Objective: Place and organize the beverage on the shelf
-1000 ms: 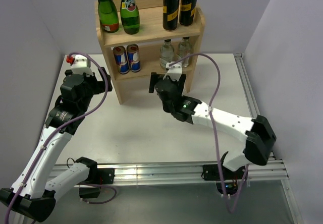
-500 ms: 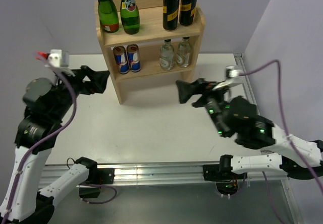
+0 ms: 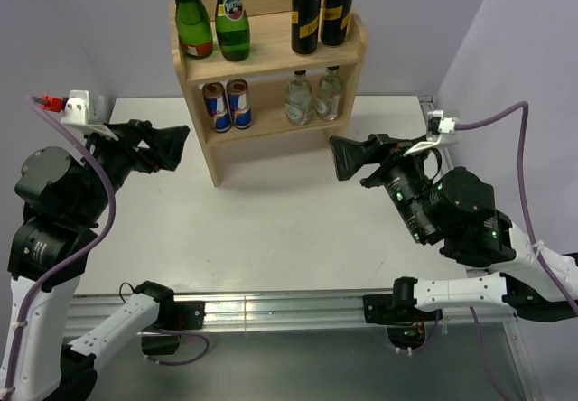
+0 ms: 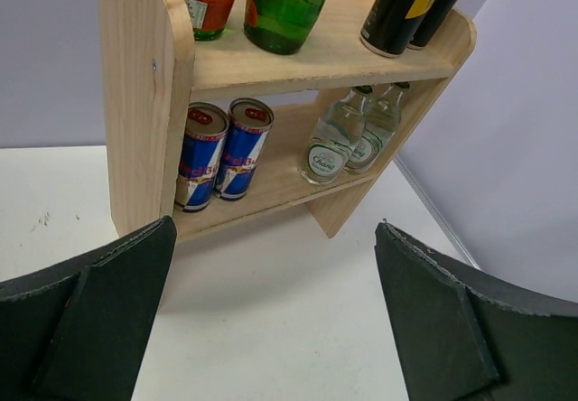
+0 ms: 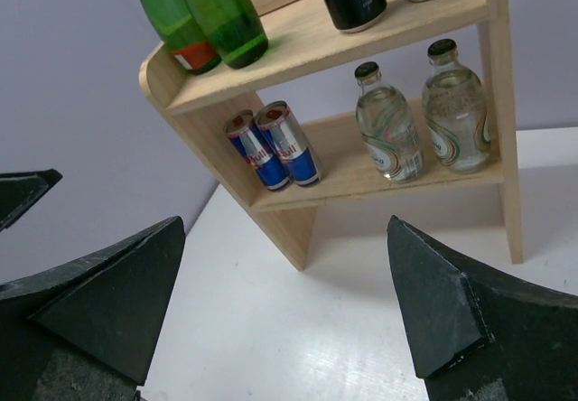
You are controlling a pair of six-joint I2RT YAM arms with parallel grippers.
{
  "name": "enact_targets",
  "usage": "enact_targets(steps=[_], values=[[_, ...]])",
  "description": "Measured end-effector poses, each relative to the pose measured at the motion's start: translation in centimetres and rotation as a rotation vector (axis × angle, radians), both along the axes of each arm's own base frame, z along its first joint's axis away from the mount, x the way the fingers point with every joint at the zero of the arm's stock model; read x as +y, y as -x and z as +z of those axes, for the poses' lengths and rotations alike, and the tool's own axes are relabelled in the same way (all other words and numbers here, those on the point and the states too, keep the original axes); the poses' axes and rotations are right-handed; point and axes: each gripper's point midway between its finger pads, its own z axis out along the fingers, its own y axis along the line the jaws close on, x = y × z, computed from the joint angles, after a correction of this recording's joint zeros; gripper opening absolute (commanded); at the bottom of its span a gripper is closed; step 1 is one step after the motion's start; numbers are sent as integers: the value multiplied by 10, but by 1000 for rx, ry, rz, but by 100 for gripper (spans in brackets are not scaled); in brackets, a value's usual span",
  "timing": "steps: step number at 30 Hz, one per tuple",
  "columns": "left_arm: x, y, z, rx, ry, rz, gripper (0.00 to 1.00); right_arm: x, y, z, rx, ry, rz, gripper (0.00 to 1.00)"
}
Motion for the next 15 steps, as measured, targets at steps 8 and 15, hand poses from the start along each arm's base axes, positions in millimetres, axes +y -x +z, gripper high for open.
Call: enact_targets(steps=[8,15], values=[[-2,-5,-8,23,-9,0,99,3,3,-2,-3,16,34,100],[-3,-7,-11,30,-10,0,99,6,7,-4,-8,19,70,100]])
